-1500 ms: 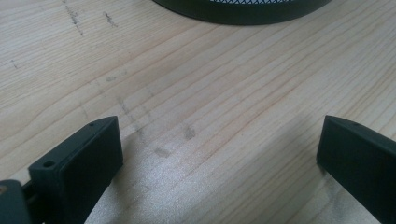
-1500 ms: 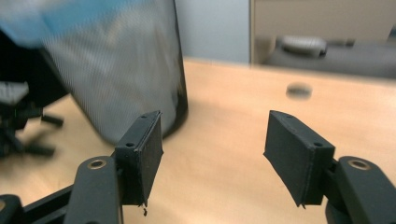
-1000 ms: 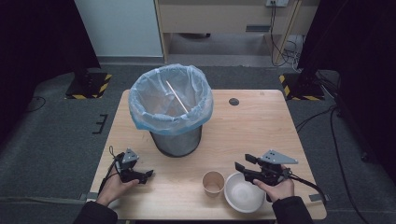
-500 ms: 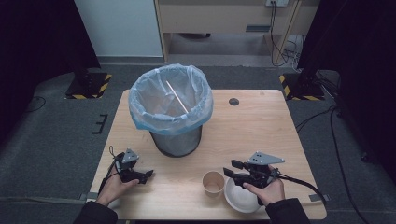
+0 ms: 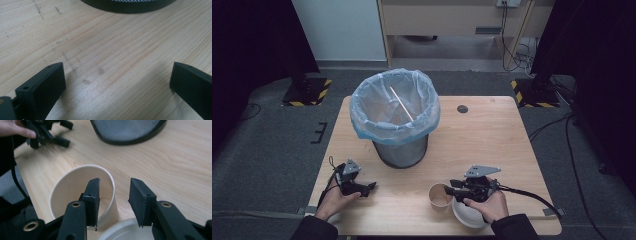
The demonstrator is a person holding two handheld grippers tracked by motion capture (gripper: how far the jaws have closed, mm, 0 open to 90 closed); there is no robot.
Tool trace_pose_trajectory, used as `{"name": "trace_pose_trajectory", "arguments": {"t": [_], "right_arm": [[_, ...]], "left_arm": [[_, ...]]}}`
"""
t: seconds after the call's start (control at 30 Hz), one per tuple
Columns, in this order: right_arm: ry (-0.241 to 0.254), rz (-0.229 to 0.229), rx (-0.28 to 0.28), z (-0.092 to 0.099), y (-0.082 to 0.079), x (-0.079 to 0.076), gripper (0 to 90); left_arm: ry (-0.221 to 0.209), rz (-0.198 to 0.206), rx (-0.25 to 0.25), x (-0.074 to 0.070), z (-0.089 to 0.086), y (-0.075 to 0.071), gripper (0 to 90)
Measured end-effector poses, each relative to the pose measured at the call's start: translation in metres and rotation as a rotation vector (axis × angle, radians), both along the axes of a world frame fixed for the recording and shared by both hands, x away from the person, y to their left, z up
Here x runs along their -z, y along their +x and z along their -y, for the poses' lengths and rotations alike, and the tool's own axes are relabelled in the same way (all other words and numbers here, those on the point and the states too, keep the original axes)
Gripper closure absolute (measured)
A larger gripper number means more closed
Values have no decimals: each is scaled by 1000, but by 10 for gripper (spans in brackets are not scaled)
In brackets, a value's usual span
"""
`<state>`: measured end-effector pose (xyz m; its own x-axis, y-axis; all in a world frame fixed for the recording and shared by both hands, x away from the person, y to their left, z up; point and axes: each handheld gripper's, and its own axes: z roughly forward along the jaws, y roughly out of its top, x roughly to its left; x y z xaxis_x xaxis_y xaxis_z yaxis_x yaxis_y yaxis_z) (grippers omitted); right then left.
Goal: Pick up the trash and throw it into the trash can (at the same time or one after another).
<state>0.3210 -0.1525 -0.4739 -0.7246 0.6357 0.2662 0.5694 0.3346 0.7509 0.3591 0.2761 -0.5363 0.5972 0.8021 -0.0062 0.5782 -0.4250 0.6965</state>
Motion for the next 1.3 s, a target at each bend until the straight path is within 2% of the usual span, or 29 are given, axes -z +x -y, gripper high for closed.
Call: {"name": "trace_pose_trajectory", "arguments": {"t": [0.17, 0.37, 0.53, 0.87, 1.07, 1.3], "right_arm": [[-18, -30, -4, -3, 3, 5, 659], [-35, -38, 20, -4, 4, 6, 775], [-53, -43, 19, -4, 4, 7, 829], [59, 1, 57, 4, 4, -10, 847], [136, 69, 103, 15, 5, -26, 846], [266, 154, 141, 31, 3, -50, 845]], "left_arm": [[0, 0, 0, 0, 0, 0, 0], [0, 0, 0, 0, 0, 0, 0], [0, 0, 0, 0, 0, 0, 0], [0, 0, 0, 0, 0, 0, 0], [0, 0, 0, 0, 0, 0, 0], [0, 0, 1, 0, 0, 0, 0]]}}
